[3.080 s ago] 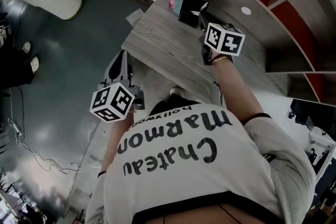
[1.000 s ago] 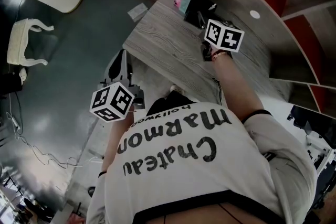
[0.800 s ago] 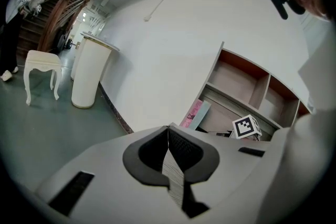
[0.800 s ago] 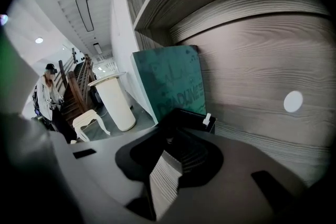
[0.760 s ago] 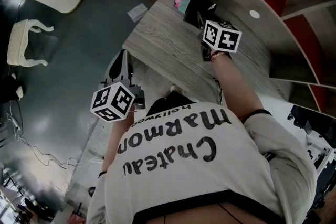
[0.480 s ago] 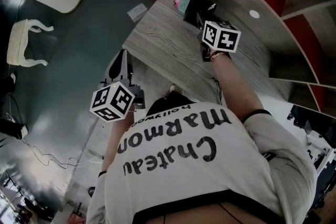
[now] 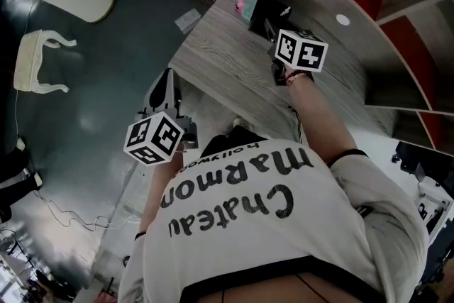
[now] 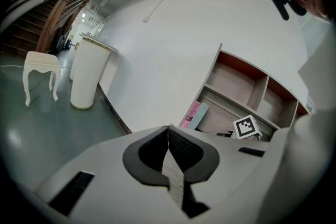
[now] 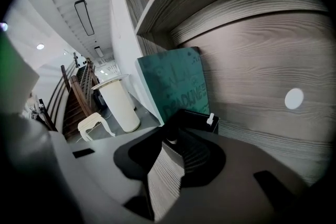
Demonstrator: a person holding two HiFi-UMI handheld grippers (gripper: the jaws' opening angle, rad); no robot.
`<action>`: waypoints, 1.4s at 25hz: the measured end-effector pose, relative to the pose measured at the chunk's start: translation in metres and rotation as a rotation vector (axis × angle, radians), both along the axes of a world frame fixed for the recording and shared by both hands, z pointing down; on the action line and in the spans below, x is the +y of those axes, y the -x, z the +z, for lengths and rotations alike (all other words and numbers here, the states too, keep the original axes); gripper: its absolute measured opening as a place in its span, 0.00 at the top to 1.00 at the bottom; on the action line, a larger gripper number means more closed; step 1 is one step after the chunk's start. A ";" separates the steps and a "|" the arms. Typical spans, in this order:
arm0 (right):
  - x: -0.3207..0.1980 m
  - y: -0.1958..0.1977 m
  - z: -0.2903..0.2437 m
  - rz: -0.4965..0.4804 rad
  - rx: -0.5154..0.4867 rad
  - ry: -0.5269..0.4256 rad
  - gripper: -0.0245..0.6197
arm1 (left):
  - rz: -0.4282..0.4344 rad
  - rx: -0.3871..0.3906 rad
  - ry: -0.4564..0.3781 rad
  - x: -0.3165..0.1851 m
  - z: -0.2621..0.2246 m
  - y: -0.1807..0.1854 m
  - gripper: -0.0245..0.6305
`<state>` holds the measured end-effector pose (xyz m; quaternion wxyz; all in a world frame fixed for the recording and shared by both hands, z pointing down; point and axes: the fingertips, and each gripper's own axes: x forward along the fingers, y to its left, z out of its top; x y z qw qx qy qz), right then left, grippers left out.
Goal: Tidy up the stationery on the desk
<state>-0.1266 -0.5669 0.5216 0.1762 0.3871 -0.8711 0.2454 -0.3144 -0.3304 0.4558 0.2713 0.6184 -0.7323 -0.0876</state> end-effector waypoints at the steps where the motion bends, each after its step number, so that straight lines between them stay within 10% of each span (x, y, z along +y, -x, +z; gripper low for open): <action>1: 0.002 0.000 -0.003 0.000 -0.002 -0.004 0.79 | 0.003 0.002 -0.003 0.000 -0.001 -0.001 0.94; 35: 0.148 -0.087 -0.152 0.191 -0.205 -0.285 0.91 | 0.398 -0.076 -0.249 -0.005 -0.098 -0.108 0.94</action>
